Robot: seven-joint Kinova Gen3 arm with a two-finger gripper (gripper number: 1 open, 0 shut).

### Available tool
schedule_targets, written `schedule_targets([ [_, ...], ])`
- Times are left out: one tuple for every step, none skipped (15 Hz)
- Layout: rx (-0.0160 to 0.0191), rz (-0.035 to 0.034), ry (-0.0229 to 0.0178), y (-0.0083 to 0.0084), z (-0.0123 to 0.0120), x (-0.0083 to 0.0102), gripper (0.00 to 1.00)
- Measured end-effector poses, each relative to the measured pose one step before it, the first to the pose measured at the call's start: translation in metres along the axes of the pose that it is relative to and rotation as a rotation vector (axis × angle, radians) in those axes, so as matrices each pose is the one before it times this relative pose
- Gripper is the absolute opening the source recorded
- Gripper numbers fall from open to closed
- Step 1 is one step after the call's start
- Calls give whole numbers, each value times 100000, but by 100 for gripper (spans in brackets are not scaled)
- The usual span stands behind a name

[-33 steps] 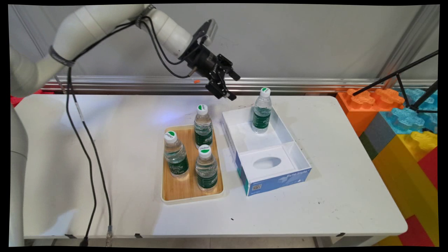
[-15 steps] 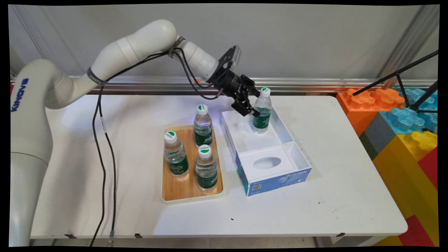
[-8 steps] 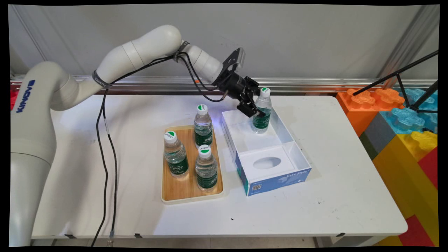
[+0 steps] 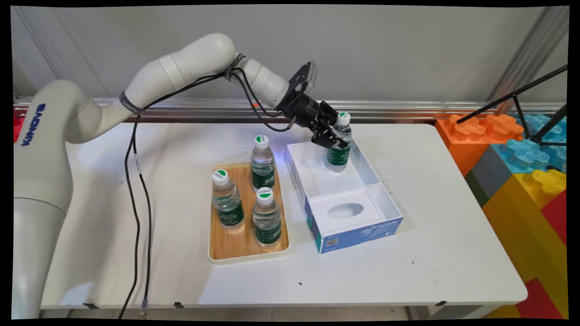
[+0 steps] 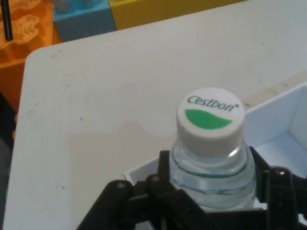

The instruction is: Place the picked object on the tray

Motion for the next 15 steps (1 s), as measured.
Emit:
schedule_targets([
  [-51, -84, -78, 22, -95, -13, 0],
  [-150, -101, -135, 21, -95, 20, 0],
  [21, -203, 23, 66, -218, 7, 0],
  [-54, -104, 43, 37, -98, 35, 0],
  [13, -327, 255, 68, -214, 115, 0],
  [11, -245, 265, 44, -132, 122, 0],
  [151, -487, 729, 92, -266, 321, 0],
  [319, -804, 1051, 86, -441, 459, 0],
  [393, -819, 1054, 85, -486, 485, 0],
  [450, -893, 968, 114, -569, 519, 0],
  [536, -741, 793, 98, -534, 499, 0],
  [491, -462, 481, 72, -395, 366, 0],
  [837, -676, 459, 119, -604, 570, 0],
  [951, -512, 483, 131, -649, 772, 0],
  [1383, -615, 212, 143, -721, 571, 0],
])
